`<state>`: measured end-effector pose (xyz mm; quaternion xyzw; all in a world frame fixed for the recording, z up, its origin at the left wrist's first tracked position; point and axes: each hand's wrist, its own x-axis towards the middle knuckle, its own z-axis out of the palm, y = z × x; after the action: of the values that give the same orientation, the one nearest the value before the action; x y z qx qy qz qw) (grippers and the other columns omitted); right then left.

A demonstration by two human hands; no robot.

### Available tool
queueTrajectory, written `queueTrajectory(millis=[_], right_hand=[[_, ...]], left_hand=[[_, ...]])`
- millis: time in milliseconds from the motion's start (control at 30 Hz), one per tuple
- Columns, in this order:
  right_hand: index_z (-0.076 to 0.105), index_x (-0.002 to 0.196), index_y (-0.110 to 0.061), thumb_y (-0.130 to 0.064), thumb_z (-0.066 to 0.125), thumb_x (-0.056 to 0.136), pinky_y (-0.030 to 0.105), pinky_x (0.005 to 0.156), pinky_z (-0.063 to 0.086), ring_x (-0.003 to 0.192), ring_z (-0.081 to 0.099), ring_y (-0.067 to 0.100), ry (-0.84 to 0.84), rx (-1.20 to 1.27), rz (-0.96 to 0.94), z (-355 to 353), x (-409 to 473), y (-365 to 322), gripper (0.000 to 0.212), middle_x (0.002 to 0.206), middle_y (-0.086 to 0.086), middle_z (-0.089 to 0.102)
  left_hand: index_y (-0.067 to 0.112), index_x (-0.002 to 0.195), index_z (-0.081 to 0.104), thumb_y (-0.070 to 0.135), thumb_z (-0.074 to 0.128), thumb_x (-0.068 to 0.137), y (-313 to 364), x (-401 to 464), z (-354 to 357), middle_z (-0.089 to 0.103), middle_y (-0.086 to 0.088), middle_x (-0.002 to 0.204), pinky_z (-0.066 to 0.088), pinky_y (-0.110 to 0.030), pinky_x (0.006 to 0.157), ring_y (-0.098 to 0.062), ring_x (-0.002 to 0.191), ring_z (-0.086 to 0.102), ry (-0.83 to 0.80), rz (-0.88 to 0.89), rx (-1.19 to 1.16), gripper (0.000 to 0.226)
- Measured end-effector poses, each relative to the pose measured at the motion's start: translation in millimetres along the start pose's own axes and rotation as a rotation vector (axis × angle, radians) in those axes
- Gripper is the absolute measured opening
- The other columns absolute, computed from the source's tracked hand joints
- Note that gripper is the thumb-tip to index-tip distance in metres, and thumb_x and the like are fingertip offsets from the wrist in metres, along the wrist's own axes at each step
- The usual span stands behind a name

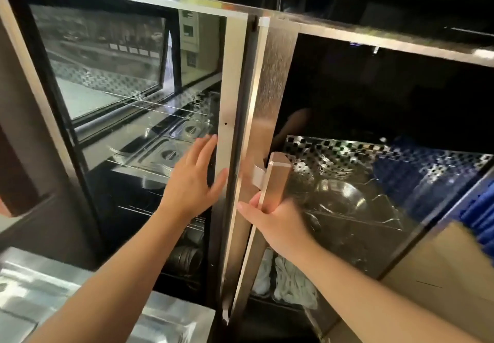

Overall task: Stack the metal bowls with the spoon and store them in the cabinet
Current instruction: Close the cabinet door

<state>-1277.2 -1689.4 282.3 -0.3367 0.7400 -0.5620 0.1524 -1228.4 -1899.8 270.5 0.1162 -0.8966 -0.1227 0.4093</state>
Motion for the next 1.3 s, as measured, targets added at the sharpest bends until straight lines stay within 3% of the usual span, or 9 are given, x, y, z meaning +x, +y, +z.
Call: queueTrajectory(millis=[100, 200, 367, 500, 700, 867, 1000, 1200, 1300], right_hand=[[0.058, 0.061, -0.021, -0.043, 0.079, 0.077, 0.026, 0.059, 0.05, 0.054, 0.058, 0.006, 0.086, -0.058, -0.038, 4.0, 27.6, 8.5, 0.034, 0.053, -0.007, 0.056], [0.061, 0.065, -0.02, -0.053, 0.077, 0.073, 0.038, 0.062, 0.057, 0.057, 0.064, 0.011, 0.168, -0.109, -0.088, 7.6, 50.0, 15.5, 0.037, 0.058, -0.001, 0.063], [0.065, 0.076, -0.038, -0.057, 0.074, 0.075, 0.019, 0.061, 0.054, 0.067, 0.07, 0.003, 0.21, -0.135, -0.18, 8.1, 80.9, 23.9, 0.022, 0.072, -0.018, 0.071], [0.07, 0.098, -0.029, -0.056, 0.072, 0.078, 0.009, 0.057, 0.053, 0.073, 0.069, -0.005, 0.224, -0.179, -0.251, 4.6, 98.6, 32.0, 0.034, 0.073, -0.02, 0.07], [0.072, 0.101, -0.025, -0.049, 0.073, 0.082, 0.007, 0.054, 0.051, 0.075, 0.068, -0.007, 0.204, -0.175, -0.283, 1.0, 121.6, 36.2, 0.03, 0.077, -0.021, 0.069], [0.066, 0.088, -0.037, -0.041, 0.072, 0.084, 0.014, 0.057, 0.056, 0.066, 0.063, -0.016, 0.279, -0.179, -0.322, 7.2, 131.5, 34.9, 0.009, 0.068, -0.032, 0.062], [0.074, 0.1, -0.018, -0.043, 0.066, 0.081, 0.029, 0.062, 0.063, 0.078, 0.069, -0.001, 0.414, -0.13, -0.399, 16.8, 141.3, 44.4, 0.032, 0.088, -0.008, 0.077], [0.073, 0.105, -0.013, -0.039, 0.065, 0.082, 0.038, 0.068, 0.065, 0.085, 0.076, 0.016, 0.429, -0.1, -0.444, 15.8, 155.3, 56.3, 0.035, 0.094, -0.002, 0.078], [0.073, 0.107, -0.013, -0.039, 0.065, 0.083, 0.036, 0.07, 0.065, 0.087, 0.076, 0.014, 0.415, -0.098, -0.45, 16.2, 157.0, 60.1, 0.036, 0.097, 0.003, 0.079]], left_hand=[[0.025, 0.159, 0.004, 0.061, 0.04, 0.096, -30.9, 24.6, 29.5, 0.008, -0.009, 0.168, 0.017, -0.053, 0.121, -0.027, 0.154, 0.001, -0.019, -0.077, 0.17, 0.082], [0.025, 0.16, -0.001, 0.068, 0.037, 0.092, -50.6, 41.4, 55.3, -0.004, -0.011, 0.168, 0.007, -0.061, 0.119, -0.034, 0.153, -0.008, -0.028, -0.106, 0.254, 0.088], [0.022, 0.16, -0.001, 0.073, 0.035, 0.091, -56.0, 56.7, 91.7, -0.011, -0.014, 0.167, 0.003, -0.065, 0.117, -0.041, 0.151, -0.012, 0.007, -0.184, 0.298, 0.093], [0.021, 0.159, -0.007, 0.072, 0.033, 0.092, -53.5, 59.0, 101.2, -0.015, -0.014, 0.166, 0.001, -0.063, 0.116, -0.04, 0.151, -0.014, 0.04, -0.224, 0.318, 0.093], [0.023, 0.156, -0.017, 0.073, 0.024, 0.094, -50.3, 57.9, 98.0, -0.009, -0.017, 0.167, 0.007, -0.064, 0.119, -0.041, 0.151, -0.011, 0.021, -0.239, 0.365, 0.09], [0.023, 0.158, -0.013, 0.074, 0.028, 0.093, -54.2, 57.4, 100.0, -0.011, -0.015, 0.167, 0.011, -0.07, 0.116, -0.04, 0.151, -0.011, 0.047, -0.235, 0.343, 0.092], [0.024, 0.156, -0.015, 0.076, 0.03, 0.091, -64.0, 59.3, 108.2, -0.015, -0.014, 0.165, 0.014, -0.072, 0.114, -0.043, 0.151, -0.008, 0.092, -0.204, 0.347, 0.094], [0.023, 0.158, -0.009, 0.078, 0.029, 0.089, -78.9, 63.7, 124.4, -0.018, -0.012, 0.164, 0.014, -0.073, 0.112, -0.043, 0.151, -0.007, 0.143, -0.19, 0.365, 0.096], [0.023, 0.158, -0.007, 0.079, 0.029, 0.088, -81.5, 63.7, 125.7, -0.018, -0.012, 0.165, 0.013, -0.073, 0.111, -0.042, 0.151, -0.007, 0.152, -0.182, 0.371, 0.097]])
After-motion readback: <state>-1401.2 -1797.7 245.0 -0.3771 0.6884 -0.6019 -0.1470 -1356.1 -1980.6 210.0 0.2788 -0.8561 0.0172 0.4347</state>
